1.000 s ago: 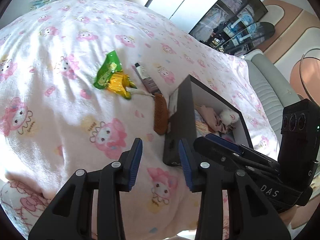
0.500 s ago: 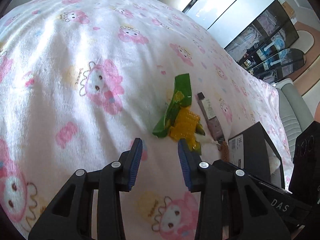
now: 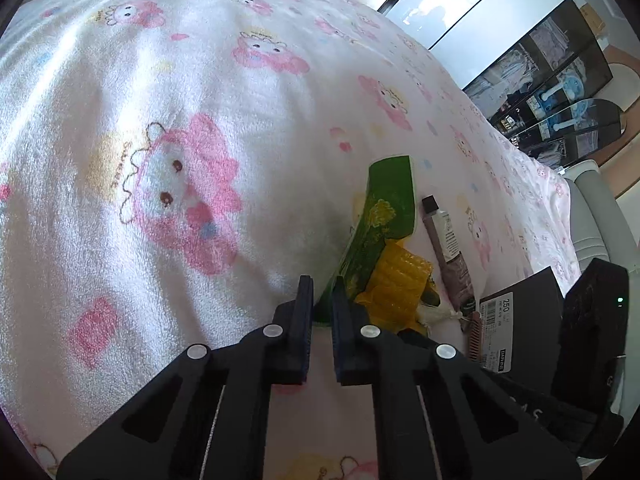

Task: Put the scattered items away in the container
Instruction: 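Reach both grippers toward the green-and-yellow snack packet beside the box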

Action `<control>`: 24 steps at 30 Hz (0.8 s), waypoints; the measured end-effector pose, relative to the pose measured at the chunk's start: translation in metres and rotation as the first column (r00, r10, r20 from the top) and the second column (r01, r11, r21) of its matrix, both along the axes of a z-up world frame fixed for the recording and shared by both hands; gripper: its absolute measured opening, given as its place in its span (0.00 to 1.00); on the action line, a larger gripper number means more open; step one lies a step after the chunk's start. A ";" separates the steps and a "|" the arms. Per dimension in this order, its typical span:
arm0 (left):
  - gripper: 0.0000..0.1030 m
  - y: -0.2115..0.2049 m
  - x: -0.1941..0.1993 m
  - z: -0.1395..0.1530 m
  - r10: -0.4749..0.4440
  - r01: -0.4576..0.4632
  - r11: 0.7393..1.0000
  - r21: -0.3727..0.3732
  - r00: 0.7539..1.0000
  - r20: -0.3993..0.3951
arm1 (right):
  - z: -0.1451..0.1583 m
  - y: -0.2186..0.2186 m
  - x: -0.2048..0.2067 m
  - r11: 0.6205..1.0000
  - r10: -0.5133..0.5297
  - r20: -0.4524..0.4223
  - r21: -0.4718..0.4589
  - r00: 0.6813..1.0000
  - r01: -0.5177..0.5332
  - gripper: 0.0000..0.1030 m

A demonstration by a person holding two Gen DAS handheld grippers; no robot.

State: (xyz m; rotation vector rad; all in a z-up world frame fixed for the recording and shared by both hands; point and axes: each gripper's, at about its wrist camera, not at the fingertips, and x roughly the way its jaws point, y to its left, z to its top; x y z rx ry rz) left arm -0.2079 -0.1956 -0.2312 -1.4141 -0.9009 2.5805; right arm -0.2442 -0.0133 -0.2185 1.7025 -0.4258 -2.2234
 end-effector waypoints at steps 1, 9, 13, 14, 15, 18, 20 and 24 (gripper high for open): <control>0.04 0.000 0.002 0.002 -0.002 0.002 1.000 0.011 1.000 -0.002 | 0.000 0.003 0.000 0.999 -0.011 0.004 -0.033 1.000 0.011 0.32; 0.02 0.009 0.060 0.040 -0.033 0.031 0.999 -0.035 0.999 -0.042 | 0.047 0.018 0.038 0.988 0.043 -0.102 -0.141 0.994 -0.057 0.14; 0.02 0.026 0.105 0.052 -0.081 0.082 0.996 0.017 0.995 -0.063 | 0.074 0.025 0.089 0.965 0.071 -0.147 -0.242 0.987 -0.105 0.10; 0.02 0.032 0.117 0.053 -0.088 0.089 0.996 0.011 0.994 -0.058 | 0.080 0.024 0.104 0.964 0.091 -0.166 -0.234 0.982 -0.129 0.10; 0.02 0.037 0.127 0.053 -0.094 0.094 0.996 0.001 0.994 -0.048 | 0.083 0.022 0.118 0.964 0.106 -0.176 -0.223 0.979 -0.144 0.10; 0.02 0.047 0.151 0.055 -0.090 0.090 0.996 -0.014 0.996 -0.024 | 0.083 0.027 0.148 0.963 0.114 -0.166 -0.225 0.979 -0.150 0.10; 0.02 0.051 0.165 0.059 -0.090 0.091 0.996 0.018 0.995 -0.036 | 0.079 0.032 0.158 0.970 0.116 -0.163 -0.193 0.980 -0.147 0.10; 0.01 0.068 0.188 0.072 -0.130 0.132 0.991 0.022 0.989 -0.075 | 0.071 0.049 0.174 0.961 0.112 -0.135 -0.237 0.985 -0.142 0.10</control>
